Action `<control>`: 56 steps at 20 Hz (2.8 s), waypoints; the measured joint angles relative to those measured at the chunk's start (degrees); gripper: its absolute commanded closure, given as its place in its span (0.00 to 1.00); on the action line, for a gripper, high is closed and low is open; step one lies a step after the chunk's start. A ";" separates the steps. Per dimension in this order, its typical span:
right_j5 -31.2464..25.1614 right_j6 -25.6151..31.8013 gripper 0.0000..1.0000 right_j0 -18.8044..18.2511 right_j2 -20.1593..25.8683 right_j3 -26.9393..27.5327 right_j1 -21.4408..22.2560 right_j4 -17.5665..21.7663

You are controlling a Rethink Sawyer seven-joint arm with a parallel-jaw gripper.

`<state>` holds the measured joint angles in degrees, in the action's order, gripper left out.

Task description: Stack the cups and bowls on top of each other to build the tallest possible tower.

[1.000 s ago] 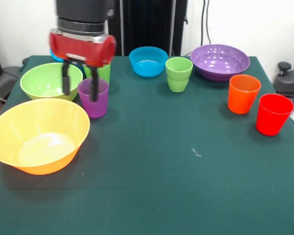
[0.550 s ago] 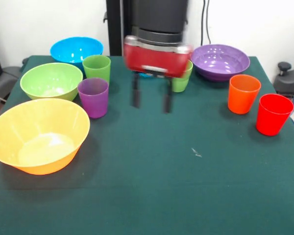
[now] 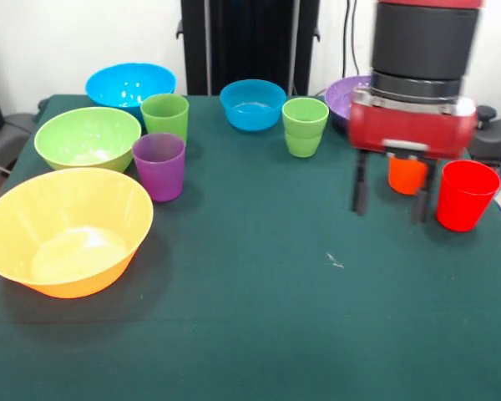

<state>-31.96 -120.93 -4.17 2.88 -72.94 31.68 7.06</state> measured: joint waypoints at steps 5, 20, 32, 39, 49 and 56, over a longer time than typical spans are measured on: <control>-1.13 -1.85 0.00 3.01 -2.44 4.32 -3.12 -3.19; -0.86 -2.26 0.00 2.09 -5.45 2.08 -1.40 -6.21; 4.62 -2.26 0.00 -16.64 -1.80 -12.93 6.94 -4.93; 7.52 -2.24 0.00 -29.70 0.26 -19.25 8.96 0.46; 7.71 -1.62 0.00 -45.74 5.10 -25.65 10.74 10.67; 7.72 -1.41 0.00 -49.64 7.99 -27.85 12.04 14.00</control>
<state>-24.24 -122.34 -53.81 10.87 -100.79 43.72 21.06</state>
